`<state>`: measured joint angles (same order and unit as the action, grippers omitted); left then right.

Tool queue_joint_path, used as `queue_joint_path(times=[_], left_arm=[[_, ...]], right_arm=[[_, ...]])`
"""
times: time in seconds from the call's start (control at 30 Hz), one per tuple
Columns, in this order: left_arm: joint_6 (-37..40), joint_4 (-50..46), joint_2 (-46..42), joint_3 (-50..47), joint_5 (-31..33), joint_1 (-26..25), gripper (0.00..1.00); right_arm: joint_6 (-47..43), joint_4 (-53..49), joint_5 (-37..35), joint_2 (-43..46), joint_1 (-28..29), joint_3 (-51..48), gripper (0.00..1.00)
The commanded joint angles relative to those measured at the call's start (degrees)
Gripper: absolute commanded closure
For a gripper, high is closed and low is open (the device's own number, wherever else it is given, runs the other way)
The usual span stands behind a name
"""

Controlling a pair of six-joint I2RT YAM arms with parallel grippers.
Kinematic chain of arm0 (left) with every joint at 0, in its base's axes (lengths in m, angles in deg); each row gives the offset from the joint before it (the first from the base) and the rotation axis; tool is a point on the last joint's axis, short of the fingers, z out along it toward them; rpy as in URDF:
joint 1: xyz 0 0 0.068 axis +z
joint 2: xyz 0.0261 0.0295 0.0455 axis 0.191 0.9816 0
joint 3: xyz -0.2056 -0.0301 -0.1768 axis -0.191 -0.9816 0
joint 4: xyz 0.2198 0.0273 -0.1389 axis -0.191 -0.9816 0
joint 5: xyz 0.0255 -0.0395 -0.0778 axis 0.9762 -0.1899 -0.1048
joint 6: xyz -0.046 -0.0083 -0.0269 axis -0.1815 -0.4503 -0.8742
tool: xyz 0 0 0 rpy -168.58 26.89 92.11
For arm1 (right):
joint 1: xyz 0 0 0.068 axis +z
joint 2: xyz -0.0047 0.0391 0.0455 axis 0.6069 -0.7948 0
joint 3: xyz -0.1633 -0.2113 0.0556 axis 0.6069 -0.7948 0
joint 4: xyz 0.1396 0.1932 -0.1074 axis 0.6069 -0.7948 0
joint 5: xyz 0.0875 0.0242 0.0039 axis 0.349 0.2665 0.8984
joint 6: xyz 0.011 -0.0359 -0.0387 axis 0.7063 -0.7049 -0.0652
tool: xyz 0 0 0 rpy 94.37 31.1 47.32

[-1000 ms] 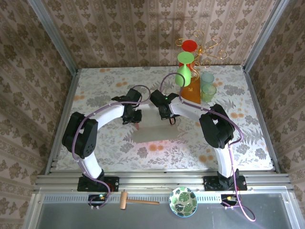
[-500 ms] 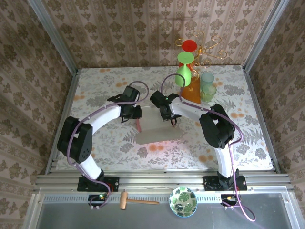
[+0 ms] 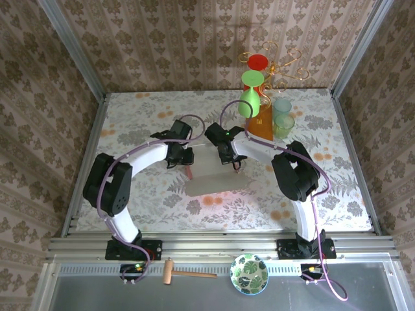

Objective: Fold the paper box

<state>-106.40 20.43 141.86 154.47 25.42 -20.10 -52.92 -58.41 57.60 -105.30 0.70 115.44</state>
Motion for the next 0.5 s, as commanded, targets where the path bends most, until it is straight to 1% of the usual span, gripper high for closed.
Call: queue_joint_path(times=[0.0, 0.03, 0.27, 0.4, 0.47], left_arm=[[1.44, -0.67, 0.91, 1.22, 1.92, -0.59, 0.83], [1.6, -0.48, 0.75, 1.22, 2.46, -0.68, 0.86], [1.35, -2.87, 1.11, 2.15, 6.73, -1.3, 0.96], [-0.13, -4.64, 1.65, 2.53, 10.53, -2.09, 1.0], [-1.08, -5.86, 2.35, 2.94, 12.83, -2.52, 1.0]], right_arm=[[-0.32, -2.92, -0.67, 1.07, -0.23, -0.2, 1.0], [-0.29, -2.92, -0.67, 1.02, -0.18, -0.13, 1.0], [-0.15, -3.25, -1.03, 0.91, -0.19, -0.31, 1.0], [0.7, -3.93, -1.45, 1.01, -0.18, -0.09, 1.0], [1.29, -4.29, -1.47, 0.84, -0.18, 0.09, 1.0]])
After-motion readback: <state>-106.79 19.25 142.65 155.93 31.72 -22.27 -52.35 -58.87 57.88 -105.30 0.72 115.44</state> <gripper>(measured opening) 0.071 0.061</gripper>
